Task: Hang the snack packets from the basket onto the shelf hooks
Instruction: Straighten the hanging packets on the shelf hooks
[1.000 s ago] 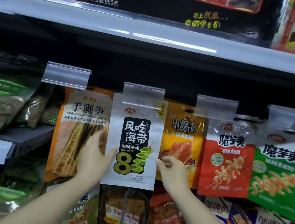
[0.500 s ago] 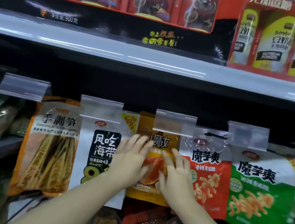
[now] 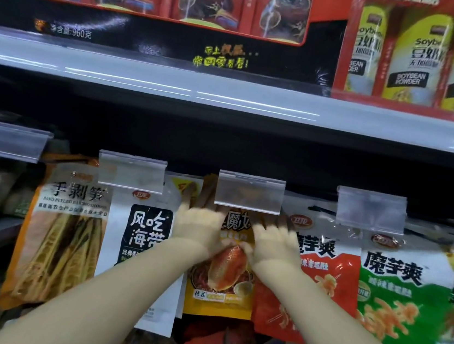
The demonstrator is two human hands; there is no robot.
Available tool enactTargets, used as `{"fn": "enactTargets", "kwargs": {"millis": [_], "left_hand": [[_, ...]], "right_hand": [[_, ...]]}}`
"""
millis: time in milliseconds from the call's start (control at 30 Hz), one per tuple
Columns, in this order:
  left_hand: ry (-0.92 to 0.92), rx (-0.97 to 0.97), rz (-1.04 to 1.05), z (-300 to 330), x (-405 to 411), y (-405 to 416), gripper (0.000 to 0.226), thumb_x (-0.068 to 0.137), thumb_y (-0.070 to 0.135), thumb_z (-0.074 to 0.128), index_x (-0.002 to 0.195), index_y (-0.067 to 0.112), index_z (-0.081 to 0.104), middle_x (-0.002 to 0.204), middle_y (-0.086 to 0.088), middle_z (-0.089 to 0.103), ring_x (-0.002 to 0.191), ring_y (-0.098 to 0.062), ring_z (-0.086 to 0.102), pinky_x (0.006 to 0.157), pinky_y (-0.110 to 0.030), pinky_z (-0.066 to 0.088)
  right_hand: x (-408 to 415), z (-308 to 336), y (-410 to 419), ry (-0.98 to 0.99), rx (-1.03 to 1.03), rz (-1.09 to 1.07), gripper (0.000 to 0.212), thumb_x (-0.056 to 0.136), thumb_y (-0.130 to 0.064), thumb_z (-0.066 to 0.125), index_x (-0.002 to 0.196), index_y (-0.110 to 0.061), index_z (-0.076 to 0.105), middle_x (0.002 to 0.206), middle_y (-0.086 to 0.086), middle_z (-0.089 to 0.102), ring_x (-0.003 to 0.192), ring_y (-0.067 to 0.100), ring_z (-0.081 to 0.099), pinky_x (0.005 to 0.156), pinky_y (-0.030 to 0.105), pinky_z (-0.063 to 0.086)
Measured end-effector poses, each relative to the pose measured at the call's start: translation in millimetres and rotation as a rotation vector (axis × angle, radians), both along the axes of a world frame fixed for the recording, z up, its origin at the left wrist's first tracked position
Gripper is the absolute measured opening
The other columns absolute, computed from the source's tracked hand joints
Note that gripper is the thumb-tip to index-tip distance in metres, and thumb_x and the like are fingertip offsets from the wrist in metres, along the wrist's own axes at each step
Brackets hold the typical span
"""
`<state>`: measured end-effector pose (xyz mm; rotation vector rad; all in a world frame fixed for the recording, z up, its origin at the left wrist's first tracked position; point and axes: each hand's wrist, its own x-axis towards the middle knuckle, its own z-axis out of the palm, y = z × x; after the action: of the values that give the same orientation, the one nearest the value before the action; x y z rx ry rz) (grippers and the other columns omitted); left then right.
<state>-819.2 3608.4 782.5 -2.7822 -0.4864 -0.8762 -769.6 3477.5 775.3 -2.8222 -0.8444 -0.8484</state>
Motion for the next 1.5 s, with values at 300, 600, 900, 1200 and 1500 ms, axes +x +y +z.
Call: {"fn": "enactTargets", "kwargs": {"millis": [300, 600, 900, 1200, 1500], "left_hand": [[0.014, 0.042, -0.027, 0.3, -5.6, -1.9, 0.049, 0.084, 0.069, 0.044, 0.107, 0.028, 0.056, 0.113, 0.002, 0.062, 0.112, -0.022, 0.055, 0.101, -0.040, 0.026], [-0.239, 0.223, -0.293, -43.4, -19.3, -6.4, 0.063, 0.070, 0.039, 0.074, 0.128, 0.019, 0.060, 0.128, -0.005, 0.062, 0.122, -0.030, 0.054, 0.106, -0.043, 0.025], [-0.223, 0.133, -0.545, -52.2, 4.8, -105.9, 0.054, 0.076, 0.041, 0.069, 0.123, 0.015, 0.062, 0.123, -0.003, 0.065, 0.112, -0.025, 0.063, 0.084, -0.038, 0.054], [-0.263, -0.378, -0.481, -14.4, 72.8, -225.0, 0.058, 0.098, 0.040, 0.044, 0.149, 0.018, 0.026, 0.154, -0.002, 0.029, 0.142, -0.019, 0.025, 0.115, -0.033, 0.022], [-0.175, -0.264, -0.307, -19.4, 81.0, -254.4, 0.067, 0.095, 0.050, 0.045, 0.150, 0.023, 0.017, 0.153, 0.000, 0.024, 0.141, -0.018, 0.025, 0.114, -0.034, 0.025]], "right_hand": [[-7.0, -0.4, 3.8, 0.013, 0.001, -0.028, 0.048, 0.095, -0.044, 0.044, 0.136, -0.020, 0.040, 0.147, 0.008, 0.038, 0.140, 0.029, 0.022, 0.110, 0.041, 0.024], [-27.1, -34.1, -36.5, -0.036, 0.127, 0.072, 0.062, 0.097, -0.036, 0.041, 0.151, -0.028, 0.012, 0.160, 0.001, 0.005, 0.147, 0.022, 0.003, 0.118, 0.042, 0.018], [-4.8, -48.5, -164.0, -0.107, 0.245, -0.150, 0.060, 0.096, -0.039, 0.042, 0.149, -0.018, 0.024, 0.159, 0.006, 0.014, 0.144, 0.027, 0.013, 0.116, 0.042, 0.017], [83.9, -15.8, -266.3, 0.211, 0.973, 0.052, 0.079, 0.089, -0.042, 0.059, 0.149, -0.017, 0.014, 0.157, 0.005, 0.015, 0.144, 0.027, 0.017, 0.115, 0.045, 0.023], [127.2, 4.9, -283.6, 0.532, 1.220, 0.208, 0.021, 0.090, -0.016, 0.063, 0.107, -0.004, 0.059, 0.106, 0.018, 0.064, 0.085, 0.027, 0.060, 0.073, 0.033, 0.046]]}}
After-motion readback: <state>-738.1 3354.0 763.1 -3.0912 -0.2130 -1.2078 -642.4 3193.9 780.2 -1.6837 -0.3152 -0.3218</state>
